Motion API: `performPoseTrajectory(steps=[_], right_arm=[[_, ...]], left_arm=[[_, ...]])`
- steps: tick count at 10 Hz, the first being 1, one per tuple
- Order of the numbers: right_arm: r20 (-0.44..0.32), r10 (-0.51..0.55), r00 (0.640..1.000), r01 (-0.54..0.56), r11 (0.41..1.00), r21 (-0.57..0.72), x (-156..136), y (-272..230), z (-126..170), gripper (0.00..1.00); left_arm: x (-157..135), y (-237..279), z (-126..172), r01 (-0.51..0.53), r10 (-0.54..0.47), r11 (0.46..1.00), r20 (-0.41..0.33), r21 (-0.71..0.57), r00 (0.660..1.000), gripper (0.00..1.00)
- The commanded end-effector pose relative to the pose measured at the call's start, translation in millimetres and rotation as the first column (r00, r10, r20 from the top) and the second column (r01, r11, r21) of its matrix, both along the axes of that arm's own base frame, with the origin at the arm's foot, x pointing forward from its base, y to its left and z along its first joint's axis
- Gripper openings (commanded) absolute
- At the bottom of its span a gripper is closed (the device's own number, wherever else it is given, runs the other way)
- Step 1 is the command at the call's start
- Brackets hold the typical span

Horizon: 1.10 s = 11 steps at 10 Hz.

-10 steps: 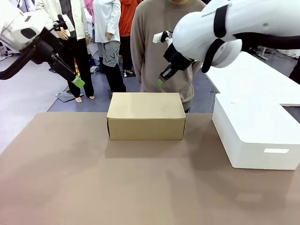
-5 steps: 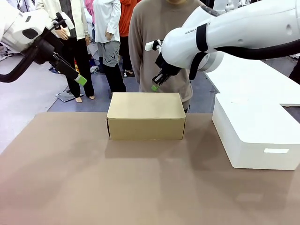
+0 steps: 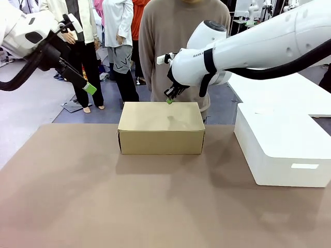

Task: Pack the shoes into the box.
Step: Press down on the lid of the Shoes Box.

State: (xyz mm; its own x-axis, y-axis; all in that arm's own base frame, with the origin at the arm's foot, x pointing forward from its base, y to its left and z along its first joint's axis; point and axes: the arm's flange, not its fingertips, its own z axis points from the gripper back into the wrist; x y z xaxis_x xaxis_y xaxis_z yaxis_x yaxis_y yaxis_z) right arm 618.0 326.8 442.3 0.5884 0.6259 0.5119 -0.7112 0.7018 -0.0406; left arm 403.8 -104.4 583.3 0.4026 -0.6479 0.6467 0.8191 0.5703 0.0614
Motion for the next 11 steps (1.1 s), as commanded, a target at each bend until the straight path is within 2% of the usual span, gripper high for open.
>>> performPoseTrajectory(steps=[1, 7, 9, 11], right_arm=[[-0.017, -0.035, 0.999, 0.035, 0.999, -0.015, 15.3, 11.9, -3.6, 0.0], [-0.1, -0.034, 0.994, 0.028, 0.998, -0.053, 25.7, 15.8, -37.2, 0.0], [-0.089, -0.023, 0.996, 0.019, 0.999, -0.042, 18.2, 14.5, -19.3, 0.0], [-0.056, 0.007, 0.998, -0.009, 0.999, -0.035, -2.3, 12.7, 11.4, 0.0]], left_arm=[[-0.2, 2.1, 0.5, -0.005, 0.005, 1.0, -0.003, 0.007, 1.0, 1.0], [-0.2, 2.1, 0.5, -0.005, 0.005, 1.0, -0.003, 0.007, 1.0, 1.0], [-0.2, 2.1, 0.5, -0.005, 0.005, 1.0, -0.003, 0.007, 1.0, 1.0], [-0.2, 2.1, 0.5, -0.005, 0.005, 1.0, -0.003, 0.007, 1.0, 1.0]])
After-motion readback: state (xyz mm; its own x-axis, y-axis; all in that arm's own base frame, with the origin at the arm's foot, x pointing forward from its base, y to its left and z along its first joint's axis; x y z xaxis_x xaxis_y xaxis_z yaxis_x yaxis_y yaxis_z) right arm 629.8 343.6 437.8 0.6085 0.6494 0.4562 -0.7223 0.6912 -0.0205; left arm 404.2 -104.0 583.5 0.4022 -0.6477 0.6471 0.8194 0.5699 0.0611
